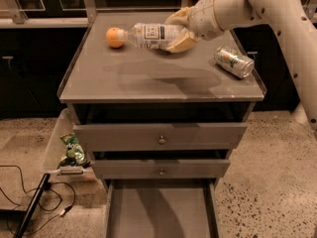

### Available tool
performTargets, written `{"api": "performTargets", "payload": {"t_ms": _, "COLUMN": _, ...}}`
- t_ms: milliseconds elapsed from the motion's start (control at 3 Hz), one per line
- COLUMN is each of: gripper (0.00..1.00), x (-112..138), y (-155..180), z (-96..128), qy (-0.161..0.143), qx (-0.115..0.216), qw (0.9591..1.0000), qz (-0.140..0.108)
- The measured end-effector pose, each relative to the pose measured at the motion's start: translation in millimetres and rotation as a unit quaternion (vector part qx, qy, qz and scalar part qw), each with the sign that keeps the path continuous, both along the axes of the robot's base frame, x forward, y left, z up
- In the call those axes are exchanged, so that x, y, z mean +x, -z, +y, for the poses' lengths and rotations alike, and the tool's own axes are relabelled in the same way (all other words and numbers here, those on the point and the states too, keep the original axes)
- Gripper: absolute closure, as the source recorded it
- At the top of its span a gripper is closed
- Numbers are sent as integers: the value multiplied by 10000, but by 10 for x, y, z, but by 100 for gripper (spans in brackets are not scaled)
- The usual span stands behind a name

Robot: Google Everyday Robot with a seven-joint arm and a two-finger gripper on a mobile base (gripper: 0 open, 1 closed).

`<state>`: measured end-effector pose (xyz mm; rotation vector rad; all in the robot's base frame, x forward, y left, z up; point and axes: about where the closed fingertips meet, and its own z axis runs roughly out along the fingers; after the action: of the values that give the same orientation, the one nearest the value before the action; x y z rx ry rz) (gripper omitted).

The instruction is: Pick blue plastic bottle from bottom drawer and place on counter

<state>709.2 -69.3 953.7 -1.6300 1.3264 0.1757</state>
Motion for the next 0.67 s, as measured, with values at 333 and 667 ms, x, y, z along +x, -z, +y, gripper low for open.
{"api": "performTargets", "payload": {"t_ms": 333, "gripper": 100, "x": -41, "y": 215, "z": -95, "qy": 409, "qx": -73, "qw": 9980, "qz": 478}}
{"api": "performTargets", "payload": {"t_ms": 667, "gripper": 100, "x": -87, "y": 612, "z": -120, "qy": 622, "qx": -107, "qw": 9922, "qz": 1076}}
